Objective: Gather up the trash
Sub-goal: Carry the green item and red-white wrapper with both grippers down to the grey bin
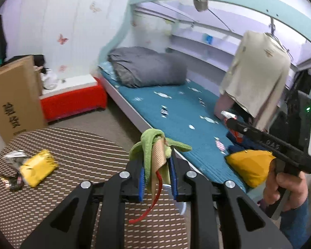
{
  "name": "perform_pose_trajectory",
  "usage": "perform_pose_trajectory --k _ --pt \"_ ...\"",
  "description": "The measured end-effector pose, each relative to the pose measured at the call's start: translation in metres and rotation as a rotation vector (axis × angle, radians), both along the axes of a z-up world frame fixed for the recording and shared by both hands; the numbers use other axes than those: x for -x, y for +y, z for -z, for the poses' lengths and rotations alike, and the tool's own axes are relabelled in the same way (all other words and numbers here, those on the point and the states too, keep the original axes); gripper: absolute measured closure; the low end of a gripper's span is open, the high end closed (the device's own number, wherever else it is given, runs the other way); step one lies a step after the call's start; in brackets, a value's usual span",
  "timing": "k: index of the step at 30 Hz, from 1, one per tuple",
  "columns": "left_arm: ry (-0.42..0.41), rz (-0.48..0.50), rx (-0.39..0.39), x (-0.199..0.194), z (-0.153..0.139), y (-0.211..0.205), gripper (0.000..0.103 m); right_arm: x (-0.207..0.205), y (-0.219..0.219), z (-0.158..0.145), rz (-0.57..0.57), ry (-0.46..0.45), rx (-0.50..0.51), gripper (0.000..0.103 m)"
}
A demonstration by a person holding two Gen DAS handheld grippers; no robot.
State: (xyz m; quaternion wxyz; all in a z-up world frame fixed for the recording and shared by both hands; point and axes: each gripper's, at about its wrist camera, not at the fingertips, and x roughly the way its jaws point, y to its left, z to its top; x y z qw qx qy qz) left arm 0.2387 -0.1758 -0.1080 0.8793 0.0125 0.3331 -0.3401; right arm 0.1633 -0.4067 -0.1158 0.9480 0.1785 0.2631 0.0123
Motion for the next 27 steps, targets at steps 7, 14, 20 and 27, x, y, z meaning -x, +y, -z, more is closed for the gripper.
perform_pose_trajectory --k 7,14,20,27 --pt "0.066 0.093 -0.066 -0.002 0.028 -0.067 0.084 0.008 -0.04 0.042 0.089 0.08 -0.067 0.081" --pt "0.143 0.172 -0.181 -0.005 0.072 -0.126 0.084 -0.002 -0.064 0.088 0.126 0.183 -0.142 0.081" --pt "0.207 0.22 -0.282 -0.013 0.111 -0.157 0.084 -0.011 -0.079 0.126 0.139 0.25 -0.209 0.081" --pt "0.274 0.243 -0.376 -0.027 0.146 -0.184 0.079 -0.026 -0.091 0.163 0.155 0.326 -0.294 0.078"
